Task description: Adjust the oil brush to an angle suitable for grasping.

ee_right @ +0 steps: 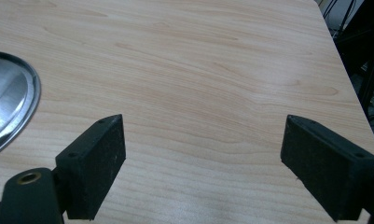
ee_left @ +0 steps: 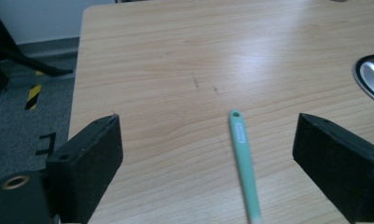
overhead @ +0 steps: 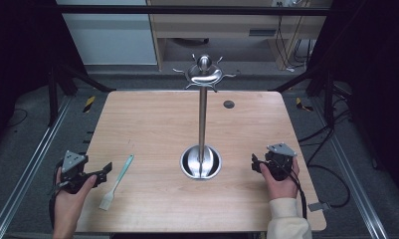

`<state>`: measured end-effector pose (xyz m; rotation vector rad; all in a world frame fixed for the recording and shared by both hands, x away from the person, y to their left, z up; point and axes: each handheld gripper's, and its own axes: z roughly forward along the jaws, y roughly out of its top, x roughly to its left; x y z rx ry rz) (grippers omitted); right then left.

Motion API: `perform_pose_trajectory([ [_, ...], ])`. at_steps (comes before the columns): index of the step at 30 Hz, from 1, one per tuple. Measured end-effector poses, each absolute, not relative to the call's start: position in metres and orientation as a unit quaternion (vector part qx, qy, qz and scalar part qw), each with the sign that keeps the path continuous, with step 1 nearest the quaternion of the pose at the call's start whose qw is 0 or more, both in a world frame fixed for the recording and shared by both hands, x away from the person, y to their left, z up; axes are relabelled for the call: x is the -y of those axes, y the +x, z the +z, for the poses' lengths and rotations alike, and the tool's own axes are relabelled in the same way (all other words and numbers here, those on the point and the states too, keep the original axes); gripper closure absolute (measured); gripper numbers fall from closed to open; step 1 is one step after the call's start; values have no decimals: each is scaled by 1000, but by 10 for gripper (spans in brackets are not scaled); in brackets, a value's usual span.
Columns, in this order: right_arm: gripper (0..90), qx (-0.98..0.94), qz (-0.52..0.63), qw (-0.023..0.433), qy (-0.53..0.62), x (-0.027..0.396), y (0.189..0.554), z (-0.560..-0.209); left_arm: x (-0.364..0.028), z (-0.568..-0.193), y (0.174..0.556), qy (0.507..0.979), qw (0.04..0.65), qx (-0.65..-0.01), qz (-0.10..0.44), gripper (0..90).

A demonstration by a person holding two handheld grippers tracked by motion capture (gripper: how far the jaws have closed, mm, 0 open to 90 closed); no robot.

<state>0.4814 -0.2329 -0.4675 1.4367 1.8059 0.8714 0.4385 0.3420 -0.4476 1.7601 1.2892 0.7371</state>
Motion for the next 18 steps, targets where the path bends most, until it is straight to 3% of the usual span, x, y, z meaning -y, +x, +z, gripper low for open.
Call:
perform_pose_trajectory([
  [6, 145, -692, 332, 328, 550, 232, 479, -468, -329, -424, 452, 719, 408, -481, 291, 152],
  [9, 145, -694, 332, 325, 549, 231, 481, -469, -325, -419, 468, 735, 388, -475, 289, 231],
  [10, 145, -697, 330, 323, 549, 230, 482, -469, -324, -419, 473, 736, 386, -476, 289, 261],
  [11, 146, -701, 327, 321, 546, 228, 483, -471, -323, -419, 477, 736, 386, -477, 286, 377],
  [13, 146, -703, 327, 318, 546, 227, 482, -471, -322, -423, 482, 737, 390, -480, 274, 399],
  [18, 148, -705, 327, 324, 540, 227, 480, -470, -315, -439, 483, 765, 364, -466, 256, 600],
])
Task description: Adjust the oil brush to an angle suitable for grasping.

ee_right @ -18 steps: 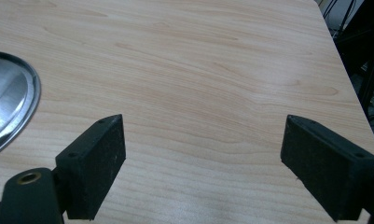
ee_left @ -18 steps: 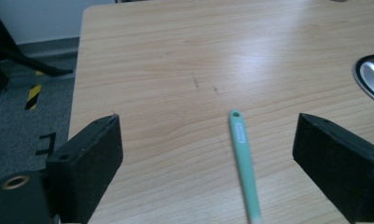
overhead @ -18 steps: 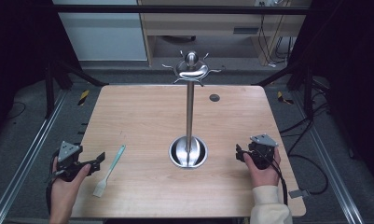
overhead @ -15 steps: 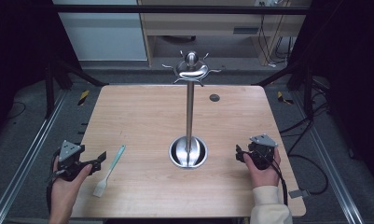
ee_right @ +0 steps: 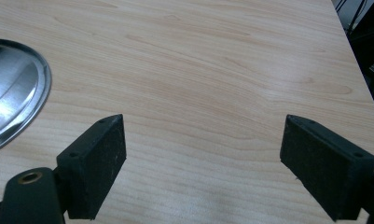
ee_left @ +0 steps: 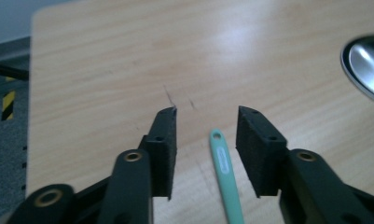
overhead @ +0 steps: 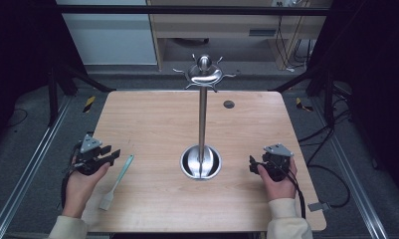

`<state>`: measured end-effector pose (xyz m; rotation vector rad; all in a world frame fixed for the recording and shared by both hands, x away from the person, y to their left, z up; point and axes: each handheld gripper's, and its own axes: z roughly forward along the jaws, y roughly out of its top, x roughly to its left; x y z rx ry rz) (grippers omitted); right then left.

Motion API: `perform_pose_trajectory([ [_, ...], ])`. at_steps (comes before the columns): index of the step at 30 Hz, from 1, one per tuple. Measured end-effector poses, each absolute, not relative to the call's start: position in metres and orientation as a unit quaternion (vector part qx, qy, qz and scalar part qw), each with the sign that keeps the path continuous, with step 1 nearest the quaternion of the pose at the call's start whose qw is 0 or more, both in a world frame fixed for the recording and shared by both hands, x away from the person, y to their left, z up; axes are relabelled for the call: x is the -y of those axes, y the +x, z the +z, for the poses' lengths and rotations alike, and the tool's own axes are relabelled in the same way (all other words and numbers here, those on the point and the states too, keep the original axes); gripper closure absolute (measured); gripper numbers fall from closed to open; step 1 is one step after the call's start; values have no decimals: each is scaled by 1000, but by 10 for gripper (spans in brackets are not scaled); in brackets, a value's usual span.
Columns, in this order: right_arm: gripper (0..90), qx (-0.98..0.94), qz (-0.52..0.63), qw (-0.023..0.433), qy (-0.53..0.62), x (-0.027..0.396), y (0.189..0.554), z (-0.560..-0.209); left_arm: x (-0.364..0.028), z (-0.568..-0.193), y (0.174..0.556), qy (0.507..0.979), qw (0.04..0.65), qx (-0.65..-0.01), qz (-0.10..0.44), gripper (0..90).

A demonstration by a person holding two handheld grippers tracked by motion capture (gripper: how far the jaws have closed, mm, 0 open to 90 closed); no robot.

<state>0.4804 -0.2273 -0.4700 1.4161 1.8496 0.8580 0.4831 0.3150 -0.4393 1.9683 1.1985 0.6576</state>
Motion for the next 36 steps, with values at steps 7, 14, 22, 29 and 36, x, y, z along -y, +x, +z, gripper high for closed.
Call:
perform_pose_trajectory([
  [7, 153, -704, 329, 315, 545, 227, 475, -469, -313, -458, 474, 775, 351, -475, 226, 811],
  [14, 153, -715, 323, 305, 540, 222, 475, -470, -320, -464, 474, 781, 336, -482, 209, 900],
  [22, 154, -716, 315, 302, 545, 227, 480, -475, -311, -476, 490, 794, 314, -482, 196, 900],
  [29, 154, -720, 316, 299, 540, 225, 479, -475, -309, -480, 489, 797, 311, -480, 192, 900],
  [36, 155, -723, 315, 297, 538, 224, 479, -475, -312, -483, 492, 798, 307, -486, 183, 900],
])
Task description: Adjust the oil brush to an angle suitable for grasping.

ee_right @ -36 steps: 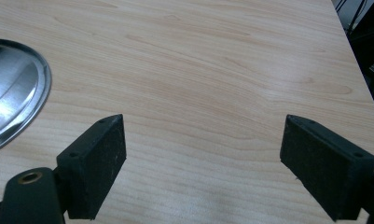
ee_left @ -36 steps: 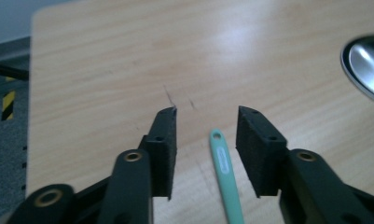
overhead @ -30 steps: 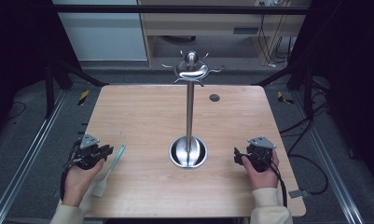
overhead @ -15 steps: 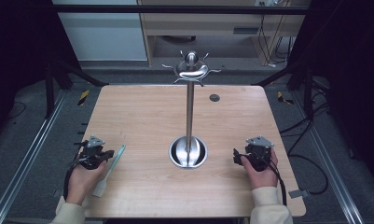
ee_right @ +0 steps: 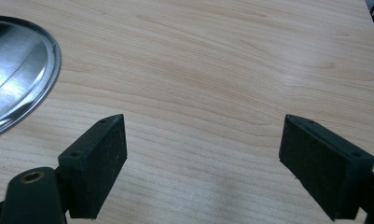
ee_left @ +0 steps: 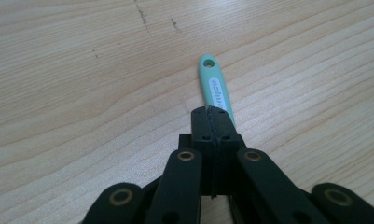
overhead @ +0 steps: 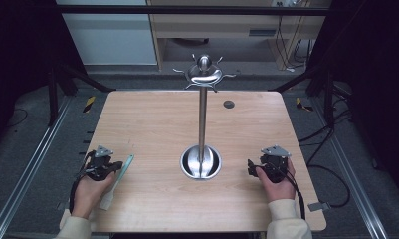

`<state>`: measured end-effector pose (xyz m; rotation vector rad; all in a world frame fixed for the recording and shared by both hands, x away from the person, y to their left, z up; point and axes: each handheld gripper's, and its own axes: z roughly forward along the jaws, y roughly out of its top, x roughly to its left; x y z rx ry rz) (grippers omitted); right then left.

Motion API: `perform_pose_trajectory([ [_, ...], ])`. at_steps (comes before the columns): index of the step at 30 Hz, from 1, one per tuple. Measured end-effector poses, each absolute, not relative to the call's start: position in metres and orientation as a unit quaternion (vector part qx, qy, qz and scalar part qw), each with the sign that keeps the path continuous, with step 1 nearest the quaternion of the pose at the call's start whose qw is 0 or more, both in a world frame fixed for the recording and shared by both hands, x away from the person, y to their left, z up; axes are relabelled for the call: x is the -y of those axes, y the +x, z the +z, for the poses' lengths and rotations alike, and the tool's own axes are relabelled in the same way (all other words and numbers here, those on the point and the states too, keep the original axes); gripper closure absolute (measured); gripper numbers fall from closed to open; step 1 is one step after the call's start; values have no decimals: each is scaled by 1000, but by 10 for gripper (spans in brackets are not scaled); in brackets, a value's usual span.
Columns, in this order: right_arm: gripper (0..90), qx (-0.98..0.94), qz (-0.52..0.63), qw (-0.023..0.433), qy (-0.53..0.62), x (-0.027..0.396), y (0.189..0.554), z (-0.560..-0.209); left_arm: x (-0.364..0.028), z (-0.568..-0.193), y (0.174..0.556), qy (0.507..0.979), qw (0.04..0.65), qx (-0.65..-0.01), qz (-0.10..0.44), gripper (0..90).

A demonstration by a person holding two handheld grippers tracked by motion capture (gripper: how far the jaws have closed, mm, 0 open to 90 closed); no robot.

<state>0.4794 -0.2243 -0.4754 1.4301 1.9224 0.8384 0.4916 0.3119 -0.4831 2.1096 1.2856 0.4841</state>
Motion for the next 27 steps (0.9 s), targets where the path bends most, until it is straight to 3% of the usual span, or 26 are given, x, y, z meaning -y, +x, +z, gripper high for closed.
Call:
perform_pose_trajectory([
  [17, 155, -727, 311, 288, 540, 223, 480, -477, -311, -488, 493, 801, 310, -486, 160, 900],
  [27, 154, -731, 308, 285, 539, 223, 481, -479, -278, -485, 480, 846, 295, -420, 141, 900],
])
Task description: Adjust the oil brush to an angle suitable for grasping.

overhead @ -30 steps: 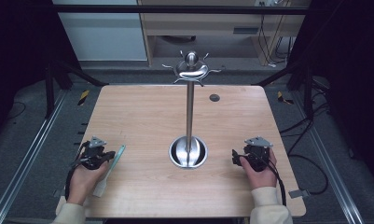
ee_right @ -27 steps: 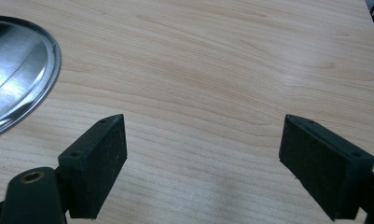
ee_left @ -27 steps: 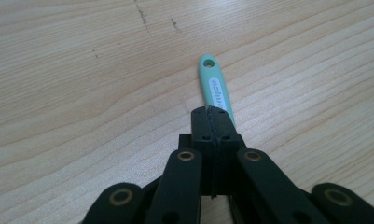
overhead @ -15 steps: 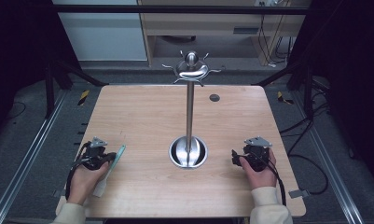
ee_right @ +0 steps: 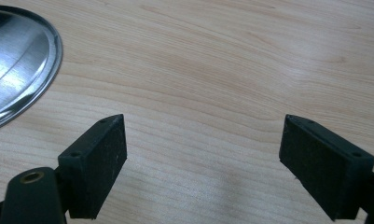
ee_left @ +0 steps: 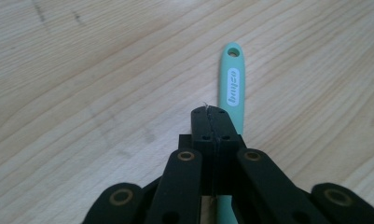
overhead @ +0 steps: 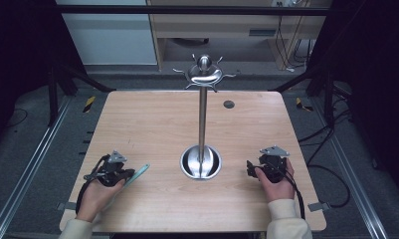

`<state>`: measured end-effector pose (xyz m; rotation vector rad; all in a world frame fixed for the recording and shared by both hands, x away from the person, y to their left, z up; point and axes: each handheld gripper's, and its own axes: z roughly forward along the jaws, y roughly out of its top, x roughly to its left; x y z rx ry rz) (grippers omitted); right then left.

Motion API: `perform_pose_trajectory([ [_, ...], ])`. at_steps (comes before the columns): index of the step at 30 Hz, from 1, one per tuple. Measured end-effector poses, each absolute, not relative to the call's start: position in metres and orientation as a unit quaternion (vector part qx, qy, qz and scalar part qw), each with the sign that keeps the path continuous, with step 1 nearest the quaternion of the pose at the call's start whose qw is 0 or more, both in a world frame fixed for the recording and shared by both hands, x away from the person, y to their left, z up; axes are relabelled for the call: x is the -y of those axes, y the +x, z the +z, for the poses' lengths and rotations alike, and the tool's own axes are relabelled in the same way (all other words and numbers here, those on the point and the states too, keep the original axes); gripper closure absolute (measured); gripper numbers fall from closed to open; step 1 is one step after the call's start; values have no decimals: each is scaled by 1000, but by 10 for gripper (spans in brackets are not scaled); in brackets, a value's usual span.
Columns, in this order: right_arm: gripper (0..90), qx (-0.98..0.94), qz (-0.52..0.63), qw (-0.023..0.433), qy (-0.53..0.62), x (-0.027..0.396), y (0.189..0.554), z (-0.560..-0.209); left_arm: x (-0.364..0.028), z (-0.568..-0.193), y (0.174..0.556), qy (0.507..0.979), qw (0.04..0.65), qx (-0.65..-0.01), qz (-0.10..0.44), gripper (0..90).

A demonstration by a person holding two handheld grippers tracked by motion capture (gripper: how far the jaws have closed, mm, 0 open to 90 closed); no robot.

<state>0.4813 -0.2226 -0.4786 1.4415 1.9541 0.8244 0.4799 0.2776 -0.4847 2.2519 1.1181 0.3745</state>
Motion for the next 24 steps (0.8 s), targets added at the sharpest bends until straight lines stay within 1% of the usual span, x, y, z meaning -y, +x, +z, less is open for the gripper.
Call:
perform_pose_trajectory([
  [4, 153, -731, 311, 283, 537, 222, 482, -478, -274, -474, 477, 849, 300, -405, 161, 900],
  [6, 153, -734, 311, 280, 535, 221, 482, -479, -271, -458, 476, 848, 296, -402, 178, 888],
  [7, 153, -734, 311, 280, 535, 221, 482, -479, -271, -458, 476, 848, 296, -402, 178, 879],
  [8, 152, -736, 311, 279, 533, 220, 483, -479, -269, -452, 476, 850, 294, -401, 177, 868],
  [9, 152, -736, 312, 278, 533, 220, 484, -479, -265, -445, 475, 859, 275, -396, 175, 848],
  [12, 152, -733, 318, 275, 535, 219, 483, -478, -262, -438, 475, 865, 258, -393, 175, 775],
  [13, 152, -733, 318, 275, 535, 219, 483, -478, -260, -435, 475, 869, 249, -391, 171, 775],
  [14, 152, -733, 320, 276, 534, 219, 483, -477, -259, -433, 475, 874, 242, -389, 164, 724],
  [15, 152, -733, 320, 276, 534, 219, 483, -477, -258, -431, 475, 876, 236, -388, 162, 724],
  [17, 151, -731, 323, 273, 535, 219, 482, -476, -257, -429, 474, 885, 218, -382, 150, 682],
  [22, 151, -731, 324, 273, 534, 220, 482, -475, -260, -430, 471, 899, 181, -382, 117, 655],
  [24, 151, -730, 325, 270, 536, 220, 482, -475, -261, -432, 472, 903, 160, -384, 110, 670],
])
